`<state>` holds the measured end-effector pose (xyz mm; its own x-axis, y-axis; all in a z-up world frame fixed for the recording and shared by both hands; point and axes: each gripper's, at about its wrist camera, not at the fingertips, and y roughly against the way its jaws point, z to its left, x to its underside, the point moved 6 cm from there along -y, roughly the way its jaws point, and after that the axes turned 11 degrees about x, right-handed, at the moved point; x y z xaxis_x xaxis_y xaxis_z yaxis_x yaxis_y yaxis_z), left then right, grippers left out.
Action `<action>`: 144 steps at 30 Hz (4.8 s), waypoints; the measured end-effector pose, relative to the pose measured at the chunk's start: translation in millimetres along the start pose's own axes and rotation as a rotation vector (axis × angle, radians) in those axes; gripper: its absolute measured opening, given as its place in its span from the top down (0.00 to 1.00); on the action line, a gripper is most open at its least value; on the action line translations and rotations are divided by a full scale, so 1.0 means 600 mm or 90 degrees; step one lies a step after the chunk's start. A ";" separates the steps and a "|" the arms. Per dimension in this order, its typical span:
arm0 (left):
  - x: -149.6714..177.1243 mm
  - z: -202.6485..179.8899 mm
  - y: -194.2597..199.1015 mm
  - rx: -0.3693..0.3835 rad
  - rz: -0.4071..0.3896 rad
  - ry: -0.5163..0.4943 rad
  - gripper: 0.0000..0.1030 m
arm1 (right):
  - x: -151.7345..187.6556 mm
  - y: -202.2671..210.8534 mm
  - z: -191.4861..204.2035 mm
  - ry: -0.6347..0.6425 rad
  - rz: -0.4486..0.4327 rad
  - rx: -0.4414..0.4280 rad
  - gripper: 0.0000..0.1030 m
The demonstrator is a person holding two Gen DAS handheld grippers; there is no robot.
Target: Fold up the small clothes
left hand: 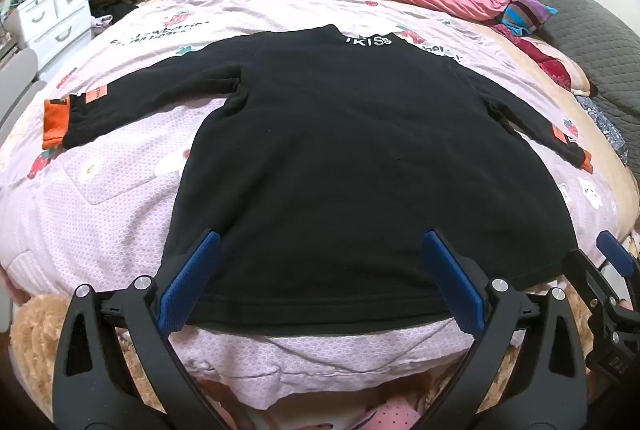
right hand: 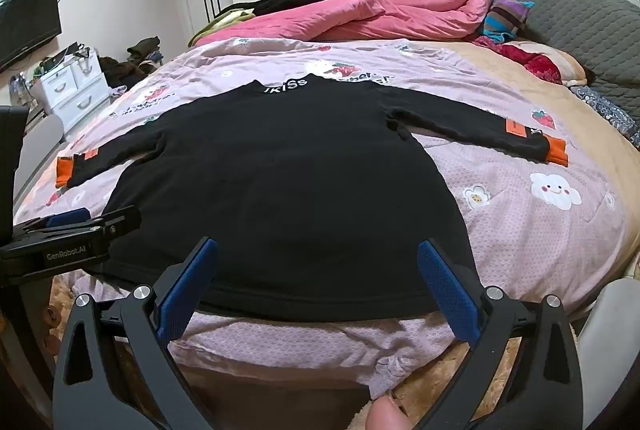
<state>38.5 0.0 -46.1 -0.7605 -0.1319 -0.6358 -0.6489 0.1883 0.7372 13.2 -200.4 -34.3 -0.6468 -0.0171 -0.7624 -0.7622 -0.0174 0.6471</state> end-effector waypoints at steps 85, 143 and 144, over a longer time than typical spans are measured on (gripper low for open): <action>-0.317 -0.030 -0.220 0.054 0.016 -0.048 0.08 | -0.303 -0.267 -0.212 -0.195 0.013 0.143 0.04; -0.400 0.056 -0.278 0.051 0.013 0.004 0.08 | -0.267 -0.361 -0.406 -0.392 -0.041 0.167 0.92; -0.401 0.054 -0.272 0.056 0.010 0.005 0.08 | -0.270 -0.357 -0.394 -0.382 -0.045 0.161 0.92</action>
<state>328.2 32.6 -20.9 -0.7714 -0.1359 -0.6217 -0.6322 0.2748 0.7244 287.4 -430.0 -49.1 -0.4405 0.5379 -0.7188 -0.7381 0.2388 0.6311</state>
